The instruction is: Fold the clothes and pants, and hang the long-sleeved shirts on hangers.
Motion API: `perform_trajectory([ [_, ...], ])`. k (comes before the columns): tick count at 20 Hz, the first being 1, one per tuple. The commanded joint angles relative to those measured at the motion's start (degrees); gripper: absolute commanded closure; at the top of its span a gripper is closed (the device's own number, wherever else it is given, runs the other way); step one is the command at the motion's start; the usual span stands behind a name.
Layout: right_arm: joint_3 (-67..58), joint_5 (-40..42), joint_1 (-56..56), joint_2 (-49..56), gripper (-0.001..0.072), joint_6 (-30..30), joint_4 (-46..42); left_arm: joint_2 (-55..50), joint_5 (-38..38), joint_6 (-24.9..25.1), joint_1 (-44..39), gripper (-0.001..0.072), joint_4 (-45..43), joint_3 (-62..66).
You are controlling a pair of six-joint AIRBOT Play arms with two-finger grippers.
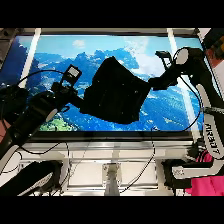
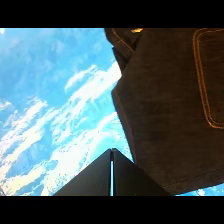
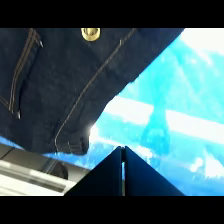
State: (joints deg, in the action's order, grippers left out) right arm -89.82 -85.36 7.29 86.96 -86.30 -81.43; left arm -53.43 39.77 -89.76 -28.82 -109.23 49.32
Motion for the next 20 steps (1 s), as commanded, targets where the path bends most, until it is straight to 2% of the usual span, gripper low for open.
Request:
perform_trajectory([
  [1,-0.2,4.35,-0.7,-0.39,0.0694,2.6,5.31,-0.22,2.1,-7.69,2.32,0.0696,0.13,-0.35],
  [4,7.8,10.45,-2.38,-3.63,0.0694,6.23,20.2,0.26,3.34,-7.72,10.56,0.0696,10.58,-4.28],
  [5,12.79,12.74,-2.69,-5.68,0.0695,6.67,23.47,0.44,3.37,-4.61,13.84,0.0697,16.13,-6.03],
  [9,37.64,23.12,-2.8,-17.05,0.0694,7.98,34.32,0.15,5.09,19.34,28.98,0.0697,54.73,-12.5],
  [10,43.39,26.53,-2.8,-20.17,0.0695,7.98,37.99,-0.35,6.19,23.91,32.74,0.0697,63.58,-13.66],
  [11,48.65,29.92,-2.8,-23.28,0.0695,8.0,41.81,-1.14,7.02,26.45,35.98,0.0697,69.85,-14.51],
  [13,55.39,35.52,-2.78,-27.63,0.0694,7.89,45.68,-3.52,7.98,26.56,39.65,0.0694,73.79,-14.91],
  [15,57.02,37.81,-2.78,-28.46,0.0687,7.32,44.94,-6.4,8.09,26.53,40.04,0.0678,73.79,-14.91],
  [16,57.0,38.75,-2.78,-28.41,0.0619,7.1,44.78,-8.13,9.03,26.53,39.52,0.0603,74.34,-14.91],
  [17,57.0,39.65,-2.78,-28.37,0.0429,5.07,44.76,-9.92,9.88,26.56,38.99,0.0393,75.56,-14.88],
  [18,57.0,40.72,-2.78,-28.37,0.0183,1.46,44.57,-11.63,10.05,26.56,38.66,0.0187,76.85,-14.88],
  [19,57.0,41.42,-2.78,-28.37,0.0149,-0.92,44.0,-13.53,10.14,26.53,38.6,0.0147,78.36,-14.88],
  [20,57.0,41.4,-2.78,-28.37,0.0148,-1.84,43.43,-15.3,10.32,26.56,38.6,0.0147,80.24,-14.88],
])
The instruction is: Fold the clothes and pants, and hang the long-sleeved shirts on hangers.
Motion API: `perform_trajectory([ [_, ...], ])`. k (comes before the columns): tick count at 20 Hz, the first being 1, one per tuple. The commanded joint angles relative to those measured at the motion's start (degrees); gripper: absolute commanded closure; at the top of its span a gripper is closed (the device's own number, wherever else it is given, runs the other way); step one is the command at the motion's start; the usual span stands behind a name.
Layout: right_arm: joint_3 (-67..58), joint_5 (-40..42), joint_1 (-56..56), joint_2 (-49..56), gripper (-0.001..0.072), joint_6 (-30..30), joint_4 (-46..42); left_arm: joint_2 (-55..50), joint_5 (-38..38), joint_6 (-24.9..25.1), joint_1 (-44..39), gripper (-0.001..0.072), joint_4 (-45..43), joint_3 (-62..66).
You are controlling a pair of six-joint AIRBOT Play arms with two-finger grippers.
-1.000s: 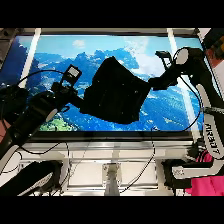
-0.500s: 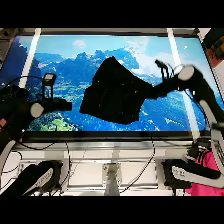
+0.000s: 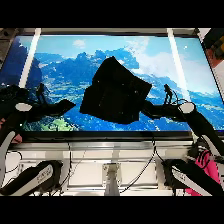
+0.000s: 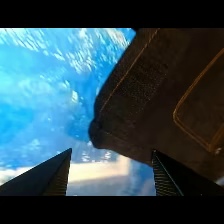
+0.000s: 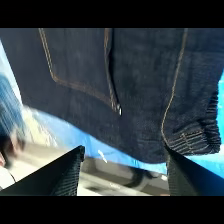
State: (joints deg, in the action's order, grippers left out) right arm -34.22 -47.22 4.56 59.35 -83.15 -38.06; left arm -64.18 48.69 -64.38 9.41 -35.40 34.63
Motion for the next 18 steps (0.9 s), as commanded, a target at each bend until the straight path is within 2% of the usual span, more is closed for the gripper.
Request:
perform_trajectory([
  [1,1.4,3.08,-0.04,-0.76,0.0149,-4.98,-0.13,-6.32,1.53,1.25,0.37,0.0147,8.46,-0.2],
  [5,1.4,2.78,-0.04,-0.76,0.0148,-4.96,-0.13,-11.67,1.79,6.86,0.37,0.0159,17.2,-0.11],
  [6,1.4,2.62,-0.04,-0.76,0.0148,-4.96,-0.13,-12.39,2.25,6.93,0.33,0.0181,18.16,-0.09],
  [14,1.4,2.73,-0.04,-0.76,0.0148,-4.92,-0.13,-15.54,3.87,6.99,0.26,0.0184,17.9,-0.07],
  [16,1.4,2.91,-0.04,-0.76,0.0149,-4.9,-0.13,-16.2,3.85,7.02,0.26,0.0309,17.92,-0.04],
  [18,1.4,3.3,-0.04,-0.76,0.0149,-4.92,-0.35,-16.44,3.85,7.02,-0.04,0.052,18.08,-0.02],
])
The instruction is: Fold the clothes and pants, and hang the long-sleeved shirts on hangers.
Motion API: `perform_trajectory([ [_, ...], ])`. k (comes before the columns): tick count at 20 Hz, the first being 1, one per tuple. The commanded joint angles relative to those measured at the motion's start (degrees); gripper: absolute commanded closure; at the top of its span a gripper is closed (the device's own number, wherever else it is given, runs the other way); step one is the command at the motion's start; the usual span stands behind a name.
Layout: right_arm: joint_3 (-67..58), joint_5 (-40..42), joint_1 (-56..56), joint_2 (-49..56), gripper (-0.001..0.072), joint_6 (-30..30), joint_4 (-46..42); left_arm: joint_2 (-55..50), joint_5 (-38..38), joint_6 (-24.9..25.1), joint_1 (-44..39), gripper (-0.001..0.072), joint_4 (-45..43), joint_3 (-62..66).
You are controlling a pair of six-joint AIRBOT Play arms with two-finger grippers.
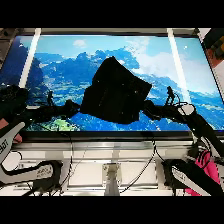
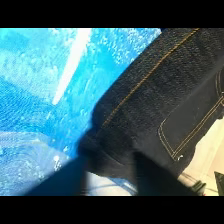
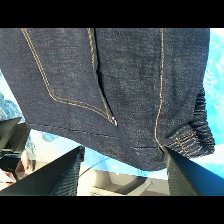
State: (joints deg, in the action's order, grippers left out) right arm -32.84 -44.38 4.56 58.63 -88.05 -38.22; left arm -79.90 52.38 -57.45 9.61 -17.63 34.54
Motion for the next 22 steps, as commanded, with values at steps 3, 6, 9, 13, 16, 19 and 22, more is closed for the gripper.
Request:
perform_trajectory([
  [3,0.02,-0.76,-0.07,0.44,0.0149,-4.55,-5.01,-0.7,0.2,1.27,-0.9,0.0693,3.08,0.09],
  [6,0.02,-7.58,-2.54,2.84,0.0158,-5.88,-7.26,-0.63,1.73,9.97,-0.94,0.0694,8.52,0.13],
  [9,0.02,-11.89,-5.73,5.97,0.0161,-2.05,-6.56,0.22,3.82,13.09,-0.94,0.0696,10.75,0.15],
  [13,0.02,-14.12,-6.78,12.35,0.0161,6.03,1.11,1.22,4.46,13.38,-1.25,0.0696,10.4,0.15],
  [16,-0.9,-13.97,-6.78,18.01,0.0161,12.79,8.92,1.31,4.44,13.38,-2.27,0.0696,10.4,0.15],
  [19,-3.15,-13.03,-6.78,22.03,0.0162,14.23,9.92,1.31,4.39,13.4,-3.67,0.0696,10.43,0.15],
  [22,-4.55,-12.55,-6.67,24.17,0.0164,14.25,9.86,1.31,3.8,13.4,-4.57,0.0696,10.43,0.15],
])
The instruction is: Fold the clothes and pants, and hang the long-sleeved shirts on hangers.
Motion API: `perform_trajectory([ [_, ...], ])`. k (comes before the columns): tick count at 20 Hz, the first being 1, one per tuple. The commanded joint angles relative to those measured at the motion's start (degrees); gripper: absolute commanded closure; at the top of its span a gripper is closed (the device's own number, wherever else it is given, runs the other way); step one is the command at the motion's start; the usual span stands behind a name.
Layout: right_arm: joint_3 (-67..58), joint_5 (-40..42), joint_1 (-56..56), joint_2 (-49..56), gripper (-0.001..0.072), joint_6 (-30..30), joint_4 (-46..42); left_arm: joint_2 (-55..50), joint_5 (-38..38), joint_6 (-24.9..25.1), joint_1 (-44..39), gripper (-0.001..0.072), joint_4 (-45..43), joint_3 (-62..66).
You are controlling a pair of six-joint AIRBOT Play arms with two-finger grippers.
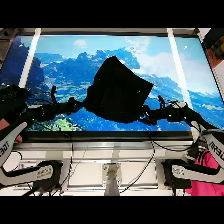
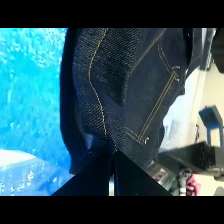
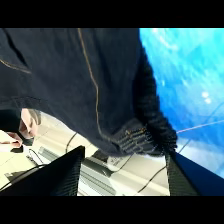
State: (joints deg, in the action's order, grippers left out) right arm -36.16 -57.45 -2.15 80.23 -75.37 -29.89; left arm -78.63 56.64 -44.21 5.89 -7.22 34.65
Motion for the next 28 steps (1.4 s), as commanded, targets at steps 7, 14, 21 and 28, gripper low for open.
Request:
perform_trajectory([
  [7,-1.22,4.28,0.04,3.23,0.0473,1.64,-0.28,0.04,-3.34,1.92,-0.92,0.0696,0.48,0.04],
  [14,-10.75,0.66,0.04,0.98,0.0695,3.48,5.99,0.68,-6.6,9.07,-2.12,0.0699,5.75,15.45],
  [21,-40.11,27.26,6.16,0.59,0.0695,2.99,9.79,-0.96,-30.01,8.2,-9.14,0.0699,-9.68,53.92],
  [28,-49.09,47.23,15.98,6.64,0.0695,3.06,4.2,-5.11,-35.71,8.85,-10.1,0.0699,-16.79,62.2],
])
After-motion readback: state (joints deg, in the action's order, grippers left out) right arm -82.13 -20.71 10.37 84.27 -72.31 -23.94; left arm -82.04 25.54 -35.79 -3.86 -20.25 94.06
